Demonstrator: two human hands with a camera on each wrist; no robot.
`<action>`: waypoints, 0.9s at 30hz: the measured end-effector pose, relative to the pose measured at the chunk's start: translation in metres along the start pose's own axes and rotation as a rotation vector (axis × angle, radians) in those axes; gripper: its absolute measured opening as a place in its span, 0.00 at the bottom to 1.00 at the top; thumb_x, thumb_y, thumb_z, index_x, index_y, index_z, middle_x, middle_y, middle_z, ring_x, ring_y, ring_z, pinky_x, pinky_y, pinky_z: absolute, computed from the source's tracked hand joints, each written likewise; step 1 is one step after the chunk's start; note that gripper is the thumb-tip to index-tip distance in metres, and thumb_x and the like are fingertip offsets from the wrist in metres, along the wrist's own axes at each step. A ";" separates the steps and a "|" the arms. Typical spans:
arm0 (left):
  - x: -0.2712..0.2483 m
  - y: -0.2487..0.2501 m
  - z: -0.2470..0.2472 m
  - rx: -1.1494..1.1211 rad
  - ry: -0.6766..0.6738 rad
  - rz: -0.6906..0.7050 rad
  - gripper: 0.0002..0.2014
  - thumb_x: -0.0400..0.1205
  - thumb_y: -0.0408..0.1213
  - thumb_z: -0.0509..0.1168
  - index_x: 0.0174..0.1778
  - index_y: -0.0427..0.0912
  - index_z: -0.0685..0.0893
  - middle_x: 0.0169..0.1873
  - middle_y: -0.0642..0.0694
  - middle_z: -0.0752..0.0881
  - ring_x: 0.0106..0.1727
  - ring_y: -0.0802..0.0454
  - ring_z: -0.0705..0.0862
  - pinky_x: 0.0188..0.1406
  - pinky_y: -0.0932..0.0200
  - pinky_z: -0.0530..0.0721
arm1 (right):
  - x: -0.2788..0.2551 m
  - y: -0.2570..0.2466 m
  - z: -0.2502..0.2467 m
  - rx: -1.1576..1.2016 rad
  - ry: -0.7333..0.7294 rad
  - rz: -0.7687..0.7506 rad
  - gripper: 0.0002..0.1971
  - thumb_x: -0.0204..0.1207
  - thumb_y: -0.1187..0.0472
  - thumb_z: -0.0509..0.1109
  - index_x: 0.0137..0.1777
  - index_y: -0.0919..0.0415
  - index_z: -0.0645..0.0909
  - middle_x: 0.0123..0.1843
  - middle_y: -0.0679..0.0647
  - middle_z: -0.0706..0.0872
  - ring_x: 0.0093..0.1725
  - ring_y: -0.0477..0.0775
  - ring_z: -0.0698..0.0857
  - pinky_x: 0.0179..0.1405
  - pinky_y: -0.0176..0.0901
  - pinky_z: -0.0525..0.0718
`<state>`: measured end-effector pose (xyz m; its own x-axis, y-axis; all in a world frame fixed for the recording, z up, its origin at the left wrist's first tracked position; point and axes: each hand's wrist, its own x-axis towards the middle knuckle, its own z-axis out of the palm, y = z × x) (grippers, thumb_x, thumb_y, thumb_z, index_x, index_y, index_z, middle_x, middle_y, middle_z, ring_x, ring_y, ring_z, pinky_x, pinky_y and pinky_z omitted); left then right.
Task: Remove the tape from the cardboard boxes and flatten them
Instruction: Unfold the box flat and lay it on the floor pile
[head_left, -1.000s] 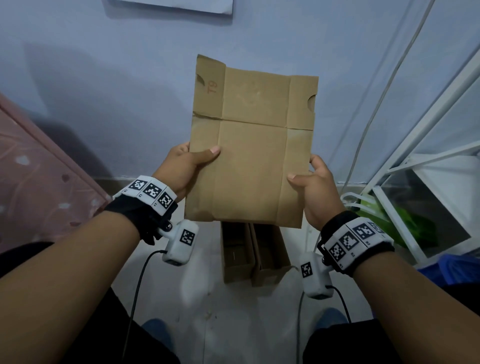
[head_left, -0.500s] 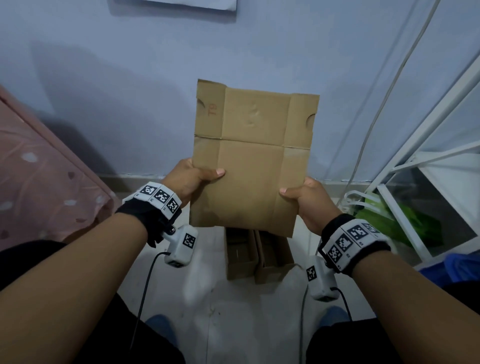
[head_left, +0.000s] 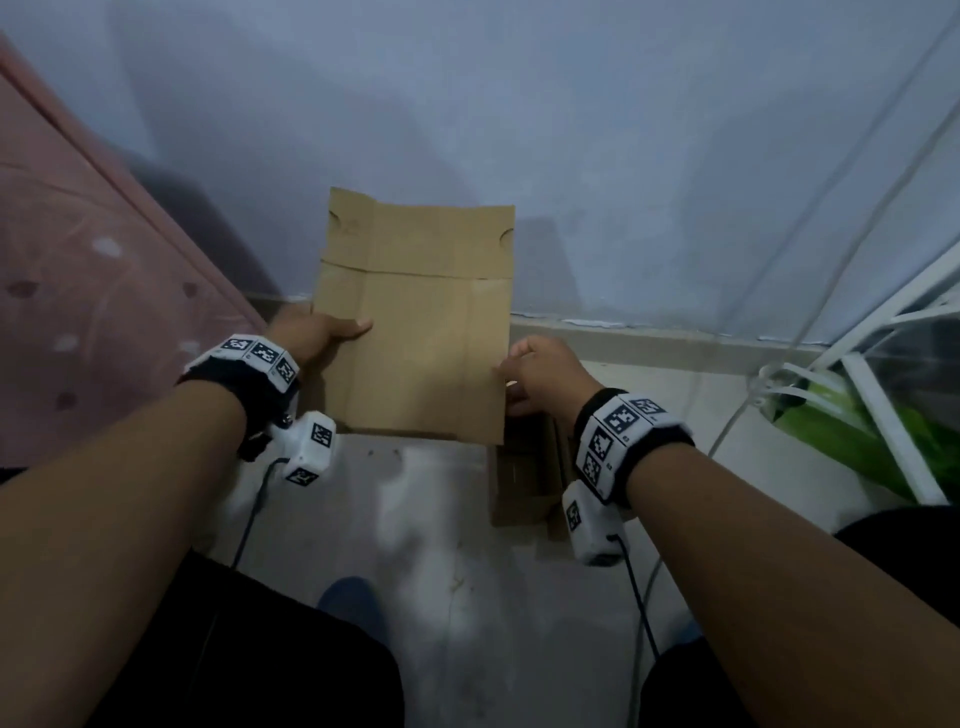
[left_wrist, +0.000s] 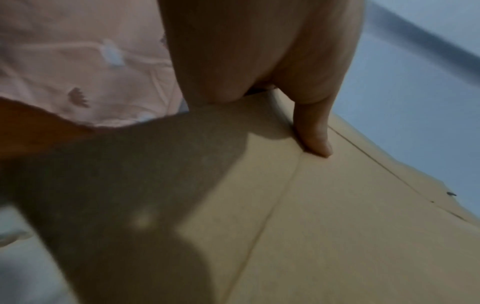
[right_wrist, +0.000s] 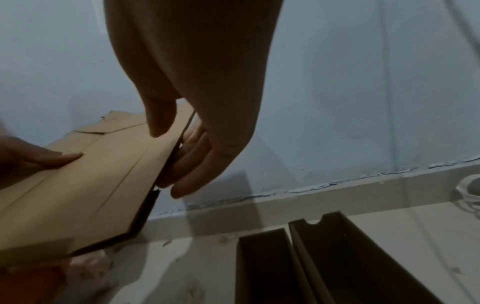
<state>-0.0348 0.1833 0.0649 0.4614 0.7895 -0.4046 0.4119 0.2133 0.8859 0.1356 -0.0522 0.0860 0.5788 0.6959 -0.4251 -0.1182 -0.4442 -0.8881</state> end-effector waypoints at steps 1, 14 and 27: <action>0.007 -0.016 -0.002 0.020 -0.008 -0.042 0.33 0.58 0.47 0.87 0.58 0.40 0.90 0.50 0.40 0.93 0.51 0.35 0.92 0.60 0.34 0.87 | 0.004 0.006 0.009 -0.029 -0.040 0.016 0.08 0.83 0.67 0.69 0.43 0.58 0.76 0.46 0.60 0.87 0.45 0.62 0.89 0.37 0.51 0.90; 0.027 -0.171 0.103 0.387 -0.229 -0.287 0.35 0.89 0.51 0.60 0.89 0.44 0.56 0.86 0.41 0.62 0.84 0.38 0.66 0.80 0.49 0.66 | 0.008 0.082 0.070 -0.454 0.159 0.138 0.14 0.80 0.64 0.65 0.64 0.60 0.70 0.62 0.60 0.82 0.58 0.62 0.85 0.51 0.52 0.87; 0.054 -0.227 0.147 0.283 -0.264 -0.457 0.34 0.89 0.49 0.58 0.89 0.44 0.54 0.87 0.42 0.59 0.86 0.39 0.62 0.84 0.48 0.62 | 0.038 0.117 0.068 -0.627 0.120 0.225 0.14 0.83 0.64 0.64 0.67 0.62 0.71 0.63 0.62 0.83 0.59 0.63 0.86 0.56 0.56 0.89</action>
<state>0.0123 0.0929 -0.1910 0.3531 0.4766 -0.8051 0.7912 0.3072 0.5288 0.0890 -0.0397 -0.0462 0.6847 0.4971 -0.5330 0.2237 -0.8393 -0.4955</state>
